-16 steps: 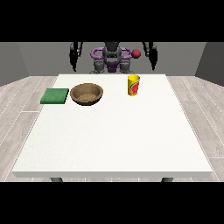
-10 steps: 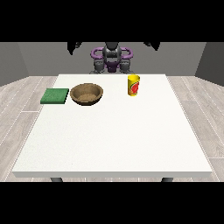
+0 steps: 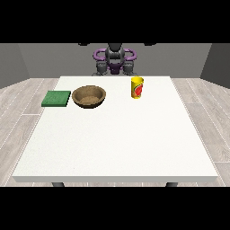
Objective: Pick the cup and pour the ball into the bowl, then pick the bowl and place it on the pad
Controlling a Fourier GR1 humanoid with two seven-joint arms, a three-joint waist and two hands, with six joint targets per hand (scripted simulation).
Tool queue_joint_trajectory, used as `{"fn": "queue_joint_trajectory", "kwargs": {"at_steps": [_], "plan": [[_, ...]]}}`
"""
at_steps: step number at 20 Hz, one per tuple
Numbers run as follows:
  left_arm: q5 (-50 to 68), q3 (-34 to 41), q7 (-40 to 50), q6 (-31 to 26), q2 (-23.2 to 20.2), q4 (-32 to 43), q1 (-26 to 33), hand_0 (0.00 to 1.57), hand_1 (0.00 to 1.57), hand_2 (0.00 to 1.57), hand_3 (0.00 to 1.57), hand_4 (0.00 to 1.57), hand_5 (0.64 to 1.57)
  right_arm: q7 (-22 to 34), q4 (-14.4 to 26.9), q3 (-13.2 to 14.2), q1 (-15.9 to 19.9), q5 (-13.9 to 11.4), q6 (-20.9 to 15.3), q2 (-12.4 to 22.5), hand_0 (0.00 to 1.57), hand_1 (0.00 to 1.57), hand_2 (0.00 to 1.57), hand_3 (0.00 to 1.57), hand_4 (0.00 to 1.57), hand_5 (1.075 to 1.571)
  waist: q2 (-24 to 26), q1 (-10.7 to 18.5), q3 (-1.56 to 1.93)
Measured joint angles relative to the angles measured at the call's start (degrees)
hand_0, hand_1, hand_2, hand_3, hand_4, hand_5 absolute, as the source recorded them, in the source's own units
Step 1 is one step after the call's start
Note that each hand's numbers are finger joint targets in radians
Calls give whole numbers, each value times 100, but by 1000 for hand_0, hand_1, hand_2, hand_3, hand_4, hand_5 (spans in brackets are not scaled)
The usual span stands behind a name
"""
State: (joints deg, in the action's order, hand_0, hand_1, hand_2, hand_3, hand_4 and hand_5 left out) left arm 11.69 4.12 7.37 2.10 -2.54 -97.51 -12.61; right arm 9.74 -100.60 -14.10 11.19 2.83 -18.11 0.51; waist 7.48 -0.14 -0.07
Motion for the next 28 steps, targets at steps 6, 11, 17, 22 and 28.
{"fn": "queue_joint_trajectory", "kwargs": {"at_steps": [6, 11, 17, 22, 28], "plan": [[13, 162, -280, -14, -119, 224, -417, 0, 0, 0, 0, 0, 1560, 24, -123, -50, 416, -214, -230, -32, 0, 0, 365, 559, 791, 1568, -538, -87, 5], [-236, 24, -1145, -130, 8, 624, -381, 0, 0, 0, 0, 0, 1549, -92, 195, 225, 945, -383, -223, 17, 0, 0, 445, 711, 708, 1571, -1184, -14, 4], [-527, -403, -2159, -225, 166, 939, 119, 0, 0, 0, 0, 0, 1537, -529, 701, 1036, 1257, -148, 118, 505, 0, 0, 401, 630, 669, 1567, -1674, 105, 5], [-628, -272, -2942, -333, 117, 1635, 136, 0, 0, 0, 0, 0, 1533, -741, 1093, 1448, 1442, -18, 385, 777, 0, 0, 355, 549, 662, 1564, -1838, 97, 6], [-795, -127, -3822, -359, 135, 2775, 32, 0, 0, 0, 0, 0, 1538, -792, 1420, 1636, 1598, -46, 504, 880, 0, 0, 426, 619, 658, 1566, -1762, 32, 4]]}}
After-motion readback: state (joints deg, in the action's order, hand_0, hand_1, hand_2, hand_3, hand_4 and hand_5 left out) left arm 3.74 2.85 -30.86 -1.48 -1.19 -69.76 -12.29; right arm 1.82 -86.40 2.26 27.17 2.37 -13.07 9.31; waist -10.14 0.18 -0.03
